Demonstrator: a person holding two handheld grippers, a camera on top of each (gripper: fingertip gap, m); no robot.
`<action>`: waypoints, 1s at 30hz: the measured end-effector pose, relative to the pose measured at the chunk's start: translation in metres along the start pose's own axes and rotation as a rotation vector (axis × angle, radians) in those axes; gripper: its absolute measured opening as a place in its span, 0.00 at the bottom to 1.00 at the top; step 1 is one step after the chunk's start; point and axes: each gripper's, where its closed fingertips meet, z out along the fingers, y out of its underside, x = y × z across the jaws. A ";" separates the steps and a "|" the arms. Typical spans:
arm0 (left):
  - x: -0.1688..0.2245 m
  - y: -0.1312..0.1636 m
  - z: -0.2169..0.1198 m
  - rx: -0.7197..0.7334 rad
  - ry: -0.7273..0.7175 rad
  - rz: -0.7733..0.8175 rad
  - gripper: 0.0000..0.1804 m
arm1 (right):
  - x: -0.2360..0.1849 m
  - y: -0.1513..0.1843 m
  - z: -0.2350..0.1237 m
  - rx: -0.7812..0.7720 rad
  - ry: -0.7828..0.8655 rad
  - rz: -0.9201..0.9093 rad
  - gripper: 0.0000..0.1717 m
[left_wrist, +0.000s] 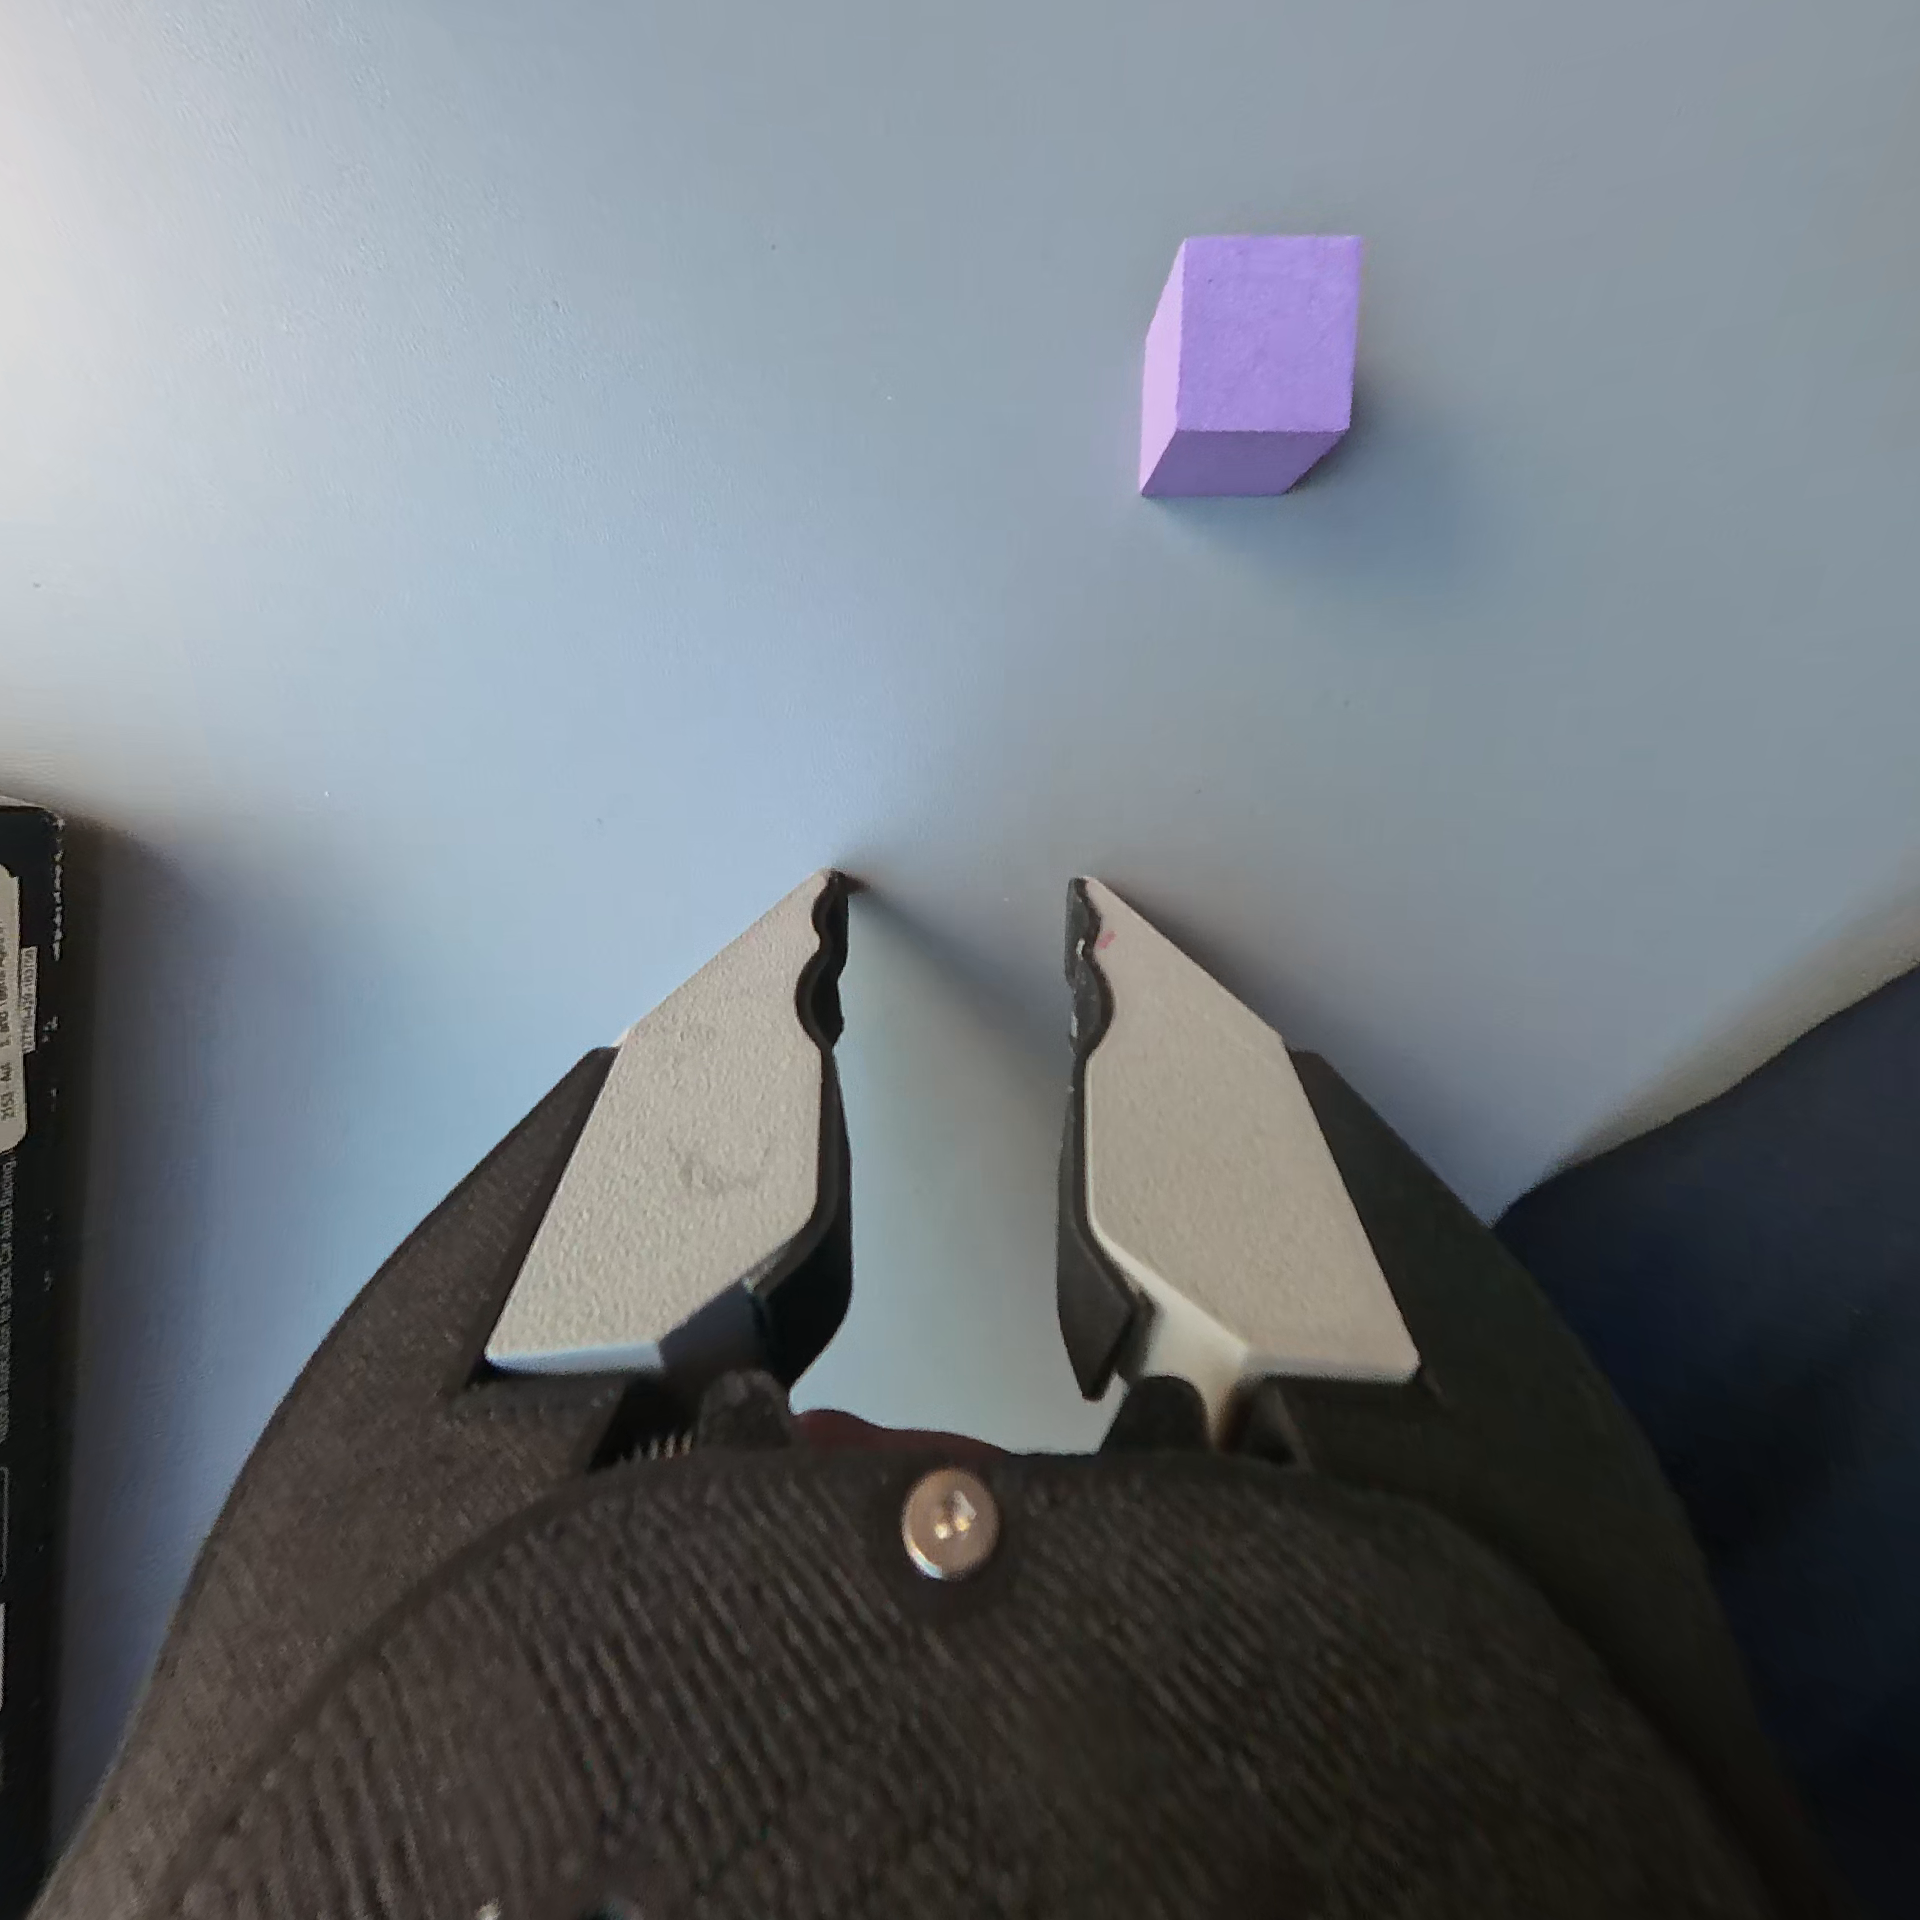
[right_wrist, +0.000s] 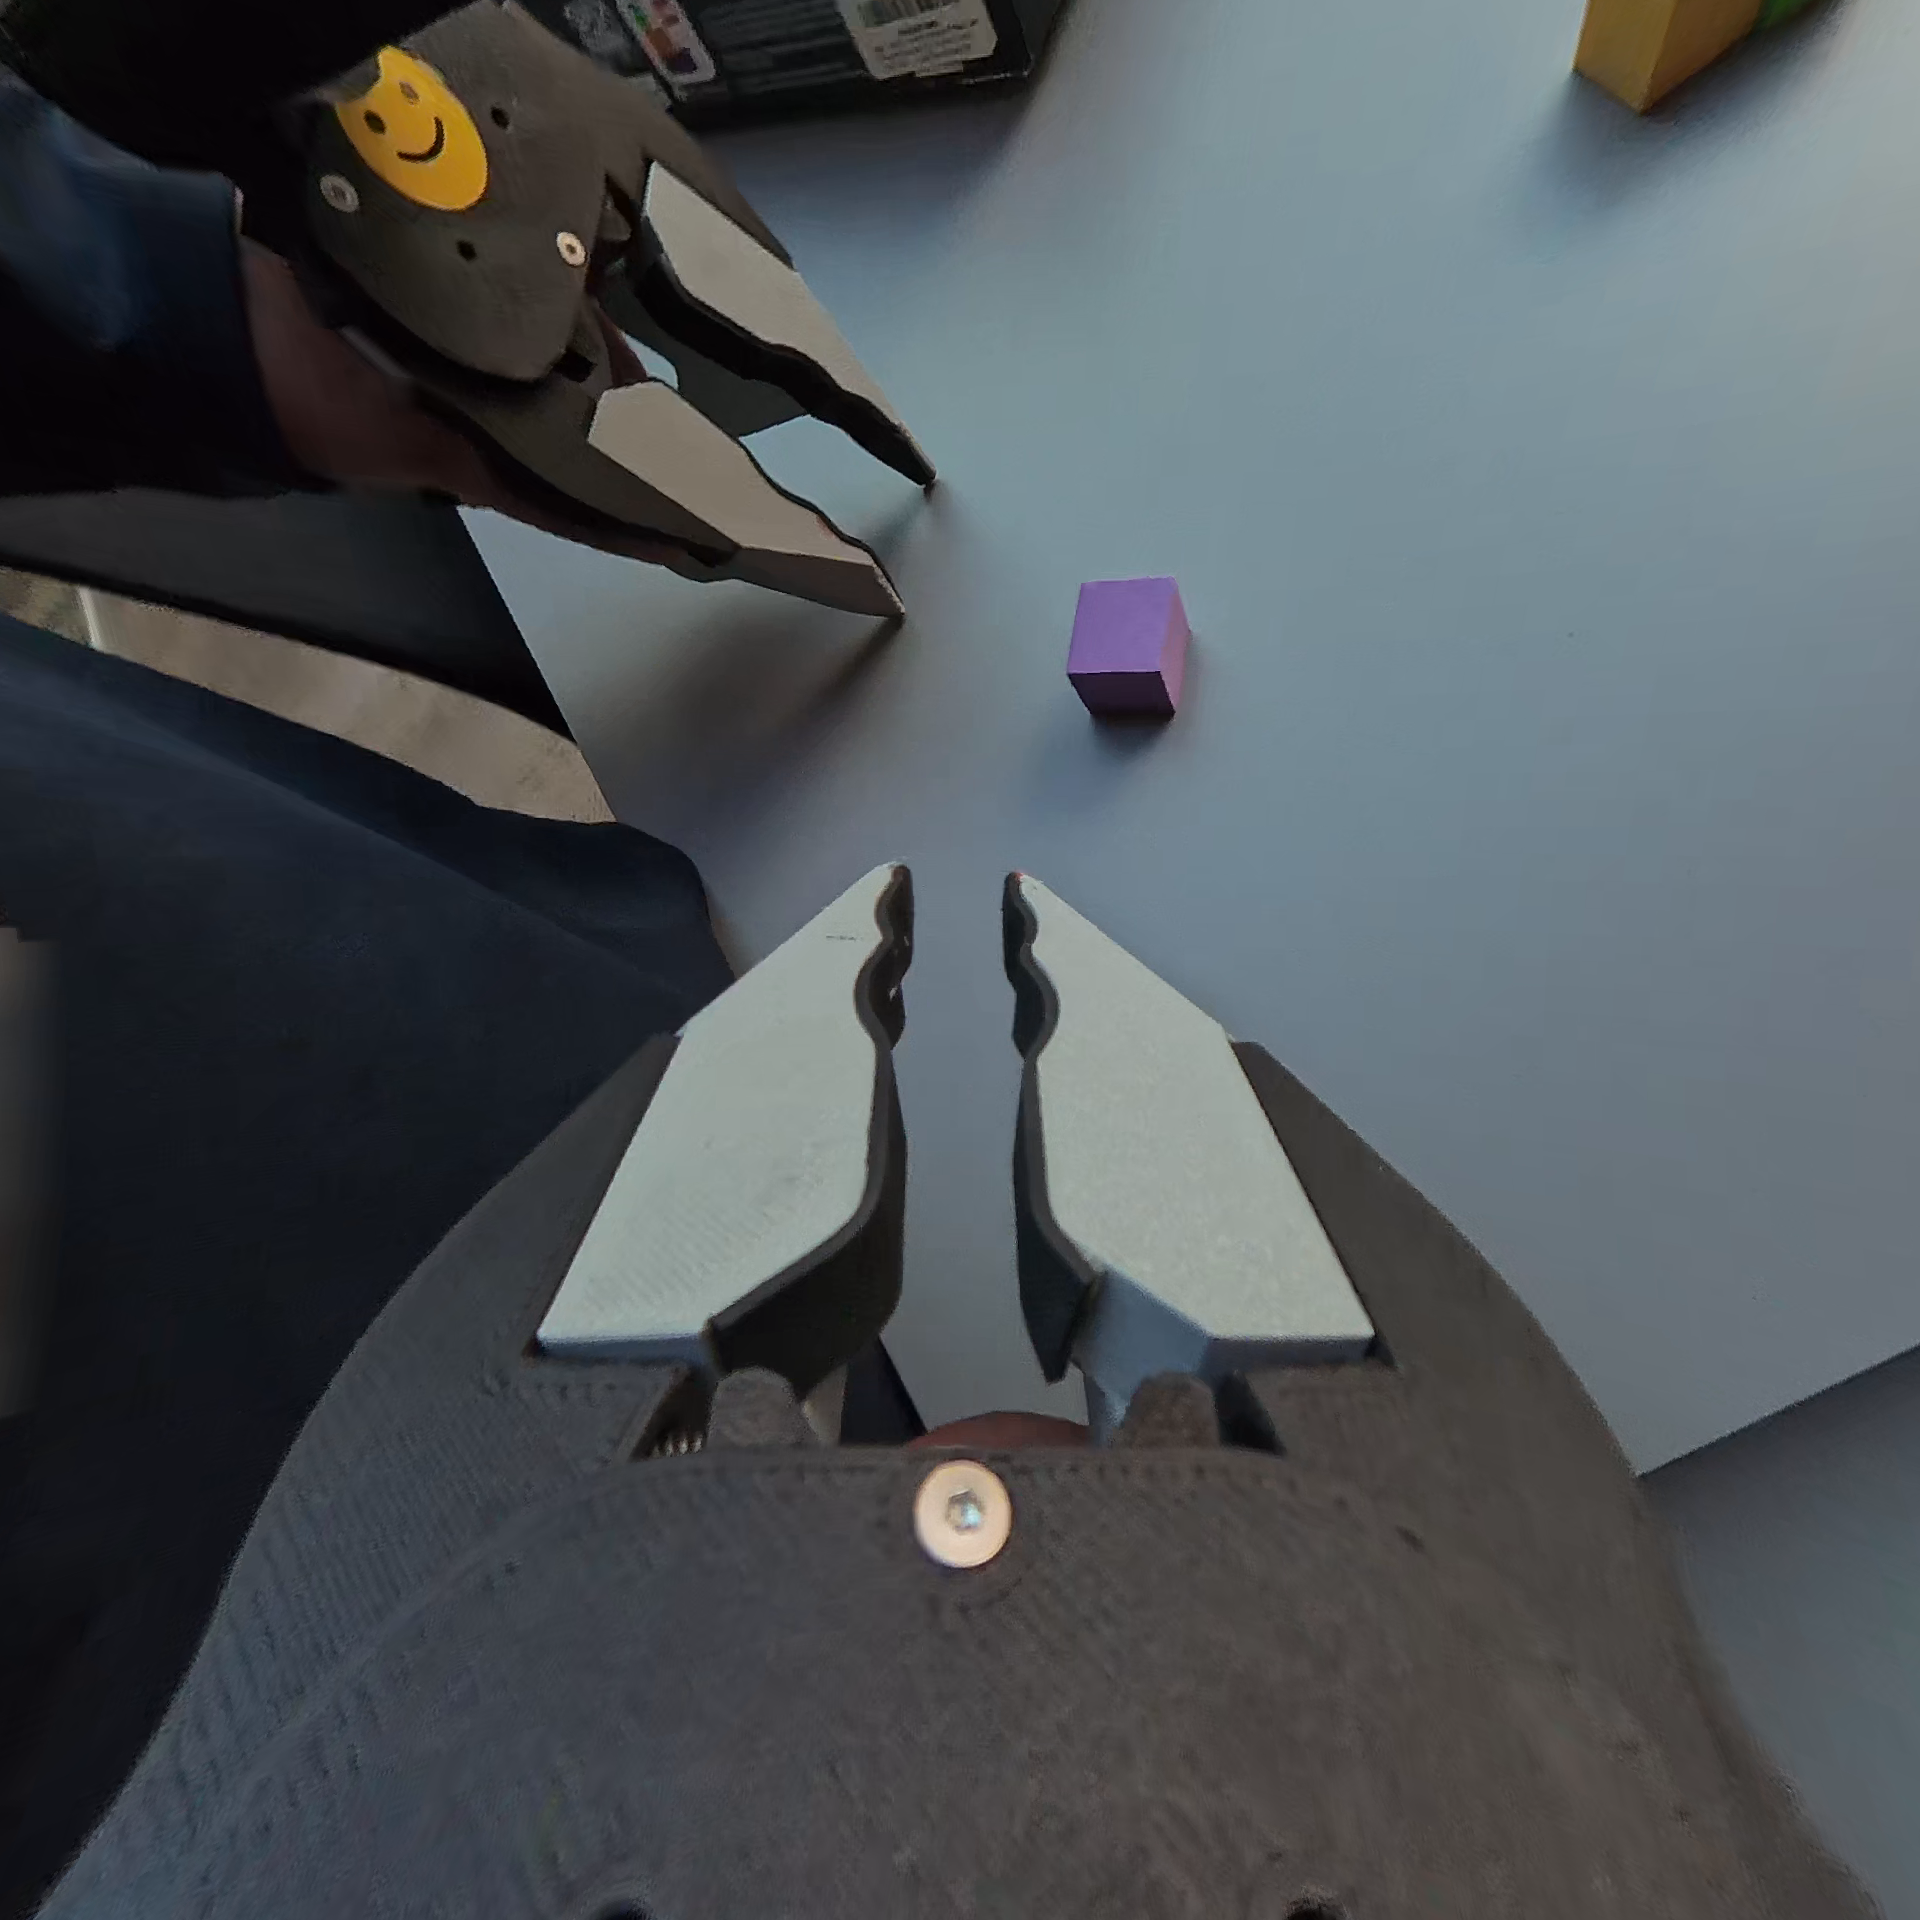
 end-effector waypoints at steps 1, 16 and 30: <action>0.000 0.000 0.000 0.000 0.000 -0.004 0.22 | -0.001 0.002 0.004 -0.023 0.002 -0.038 0.10; 0.008 0.011 -0.004 0.023 -0.004 -0.014 0.25 | 0.032 -0.001 0.086 -0.288 0.161 -0.315 0.09; 0.009 0.012 -0.005 0.074 0.001 -0.005 0.25 | 0.079 -0.023 0.053 -0.181 0.339 -0.211 0.10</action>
